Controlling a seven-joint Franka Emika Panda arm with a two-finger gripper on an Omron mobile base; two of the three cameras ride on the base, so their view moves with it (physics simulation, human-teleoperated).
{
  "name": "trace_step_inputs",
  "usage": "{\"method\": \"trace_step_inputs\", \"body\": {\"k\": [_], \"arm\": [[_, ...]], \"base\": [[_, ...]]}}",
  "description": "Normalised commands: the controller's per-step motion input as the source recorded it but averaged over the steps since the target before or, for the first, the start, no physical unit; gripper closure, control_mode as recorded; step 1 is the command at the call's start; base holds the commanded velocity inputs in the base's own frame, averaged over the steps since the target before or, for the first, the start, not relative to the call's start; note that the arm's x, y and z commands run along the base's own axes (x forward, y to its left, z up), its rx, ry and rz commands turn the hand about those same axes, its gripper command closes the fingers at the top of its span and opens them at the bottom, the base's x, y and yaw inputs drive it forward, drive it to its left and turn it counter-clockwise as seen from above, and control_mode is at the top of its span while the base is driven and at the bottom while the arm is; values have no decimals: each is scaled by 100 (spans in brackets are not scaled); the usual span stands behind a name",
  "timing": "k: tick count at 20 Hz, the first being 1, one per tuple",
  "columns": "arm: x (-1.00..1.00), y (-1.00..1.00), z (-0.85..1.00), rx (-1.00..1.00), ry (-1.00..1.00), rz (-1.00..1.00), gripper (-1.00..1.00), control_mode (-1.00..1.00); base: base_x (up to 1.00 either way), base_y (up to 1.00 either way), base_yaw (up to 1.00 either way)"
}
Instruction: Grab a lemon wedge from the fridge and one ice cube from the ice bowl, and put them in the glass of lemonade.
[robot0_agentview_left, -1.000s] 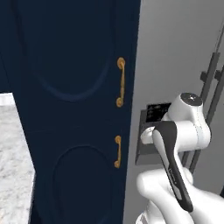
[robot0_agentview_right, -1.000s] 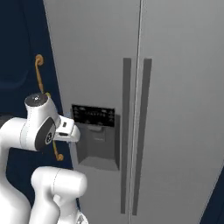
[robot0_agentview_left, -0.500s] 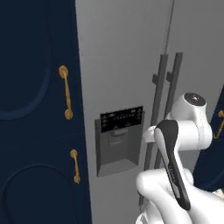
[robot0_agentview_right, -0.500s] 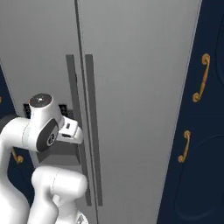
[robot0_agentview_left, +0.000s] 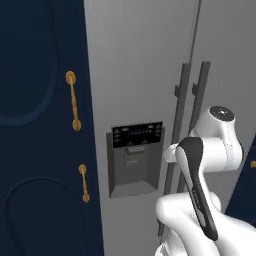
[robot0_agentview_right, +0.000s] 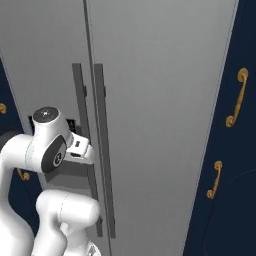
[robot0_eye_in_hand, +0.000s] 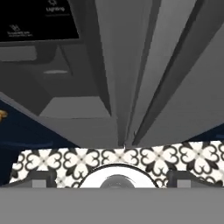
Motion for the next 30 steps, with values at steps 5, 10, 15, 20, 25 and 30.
{"method": "trace_step_inputs", "body": {"k": [5, 10, 15, 20, 25, 30], "arm": [[0, 0, 0, 0, 0, 0, -100, 100], [0, 0, 0, 0, 0, 0, -100, 100], [0, 0, 0, 0, 0, 0, -100, 100], [0, 0, 0, 0, 0, 0, -100, 100], [0, 0, 0, 0, 0, 0, -100, 100], [0, 0, 0, 0, 0, 0, -100, 100]], "base": [[-5, -25, -7], [-72, 0, -4], [-89, -14, 0], [-12, -2, 0], [-39, -16, 13], [-8, -1, 2]]}}
